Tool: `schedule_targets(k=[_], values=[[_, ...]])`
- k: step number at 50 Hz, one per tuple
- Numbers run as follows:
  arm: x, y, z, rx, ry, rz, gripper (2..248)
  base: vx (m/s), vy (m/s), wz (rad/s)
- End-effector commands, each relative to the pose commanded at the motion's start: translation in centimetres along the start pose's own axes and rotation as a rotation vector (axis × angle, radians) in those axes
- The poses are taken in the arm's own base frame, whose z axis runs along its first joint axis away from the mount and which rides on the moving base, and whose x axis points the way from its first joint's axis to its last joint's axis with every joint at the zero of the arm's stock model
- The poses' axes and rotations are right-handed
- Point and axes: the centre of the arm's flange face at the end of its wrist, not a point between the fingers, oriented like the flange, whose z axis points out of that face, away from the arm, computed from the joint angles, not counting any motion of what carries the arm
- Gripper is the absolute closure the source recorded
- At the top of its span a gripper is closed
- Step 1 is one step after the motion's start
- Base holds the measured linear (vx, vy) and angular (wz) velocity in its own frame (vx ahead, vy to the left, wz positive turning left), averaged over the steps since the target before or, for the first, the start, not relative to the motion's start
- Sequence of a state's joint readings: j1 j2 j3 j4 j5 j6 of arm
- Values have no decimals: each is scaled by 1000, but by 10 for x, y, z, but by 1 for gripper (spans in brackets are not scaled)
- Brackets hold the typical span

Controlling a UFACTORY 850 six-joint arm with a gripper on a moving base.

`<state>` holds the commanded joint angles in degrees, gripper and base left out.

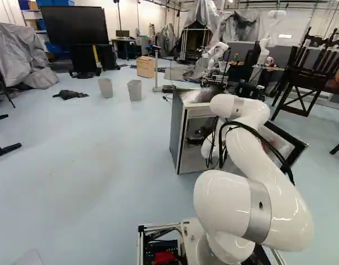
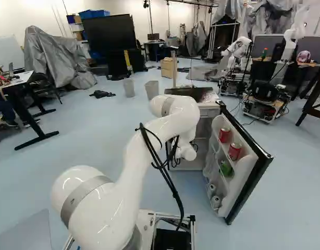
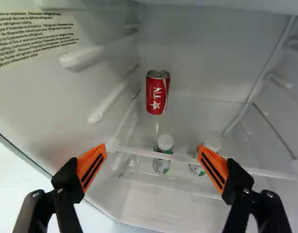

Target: Grab a drink from the fridge

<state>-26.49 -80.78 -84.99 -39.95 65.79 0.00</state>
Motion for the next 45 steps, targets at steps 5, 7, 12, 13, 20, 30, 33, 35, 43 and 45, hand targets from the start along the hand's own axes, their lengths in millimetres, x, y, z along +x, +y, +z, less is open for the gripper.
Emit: schedule_targets(k=[5, 7, 12, 13, 20, 30, 33, 35, 43, 45], values=[[0, 1, 2, 0, 3, -3, 3, 0, 0, 0], [0, 1, 3, 0, 4, -4, 3, 0, 0, 0], [0, 1, 5, 0, 7, -6, 3, 0, 0, 0], [0, 1, 5, 0, 7, -7, 3, 0, 0, 0], [1, 2, 8, 1, 11, -10, 3, 0, 0, 0], [1, 3, 12, 1, 20, -16, 3, 0, 0, 0], [1, 3, 13, 1, 24, -17, 3, 0, 0, 0], [1, 4, 14, 1, 27, -18, 3, 0, 0, 0], [2, 5, 17, 1, 39, -23, 3, 0, 0, 0], [2, 5, 18, 2, 41, -24, 3, 0, 0, 0]])
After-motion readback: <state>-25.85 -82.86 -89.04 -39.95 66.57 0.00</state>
